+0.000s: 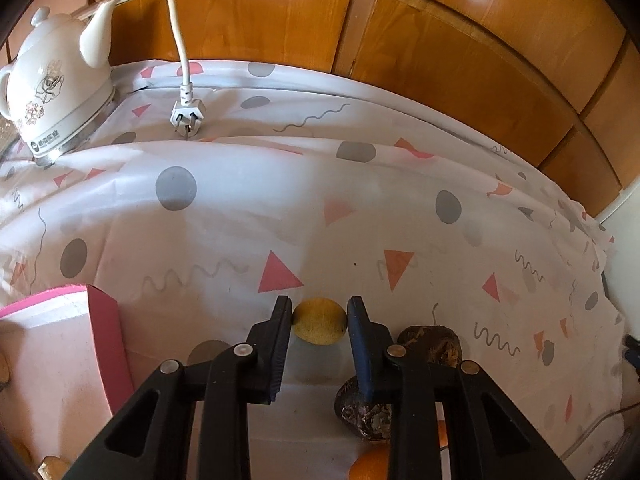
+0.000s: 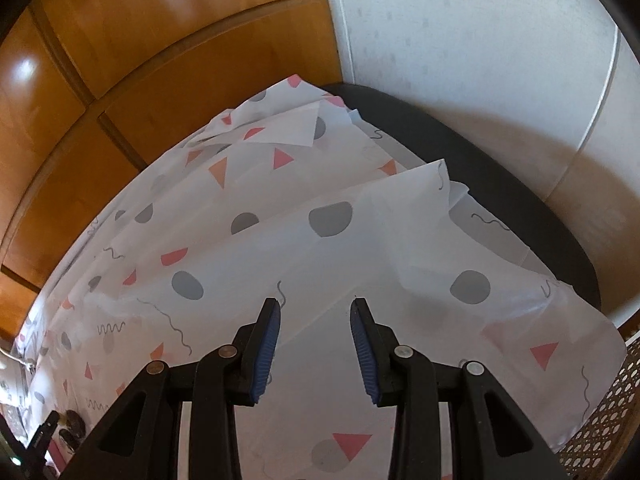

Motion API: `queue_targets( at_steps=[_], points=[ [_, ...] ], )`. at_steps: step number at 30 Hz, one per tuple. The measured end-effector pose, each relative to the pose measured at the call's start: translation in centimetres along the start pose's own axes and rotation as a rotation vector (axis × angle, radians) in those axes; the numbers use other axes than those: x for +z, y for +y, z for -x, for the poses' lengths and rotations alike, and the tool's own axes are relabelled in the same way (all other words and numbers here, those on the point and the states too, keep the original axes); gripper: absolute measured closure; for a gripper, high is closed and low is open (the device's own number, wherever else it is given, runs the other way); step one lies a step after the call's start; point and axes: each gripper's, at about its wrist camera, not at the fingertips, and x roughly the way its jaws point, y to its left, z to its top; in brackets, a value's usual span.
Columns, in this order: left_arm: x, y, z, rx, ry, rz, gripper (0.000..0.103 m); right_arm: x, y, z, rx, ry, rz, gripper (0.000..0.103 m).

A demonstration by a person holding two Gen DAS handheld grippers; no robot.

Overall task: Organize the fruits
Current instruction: 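Reach the left gripper to the small yellow potato and grasp it, then carry the yellow potato into the pink tray and release it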

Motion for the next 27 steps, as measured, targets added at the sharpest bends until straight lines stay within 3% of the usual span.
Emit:
queue_targets(
  at_steps=[4,10,15,22,27],
  points=[
    [-0.5,-0.8,0.0,0.034,-0.004,-0.056,0.074,-0.2,0.1,-0.2,0.003,0.006,0.004,0.066],
    [-1.0,-0.7,-0.1,0.022,0.000,-0.037,0.073,-0.2,0.1,-0.3,-0.001,0.005,0.008,0.066],
    [-1.1,0.3,2.2,-0.005,-0.039,-0.007,0.073,-0.2,0.0,-0.3,0.000,0.004,0.003,0.066],
    [-2.0,5.9,6.7,0.019,-0.065,0.132,0.073,-0.2,-0.1,-0.3,0.011,0.008,-0.001,0.066],
    [-3.4,10.5,8.9,0.086,-0.092,0.181,0.073,-0.5,1.0,-0.7,0.034,0.038,0.049,0.066]
  ],
)
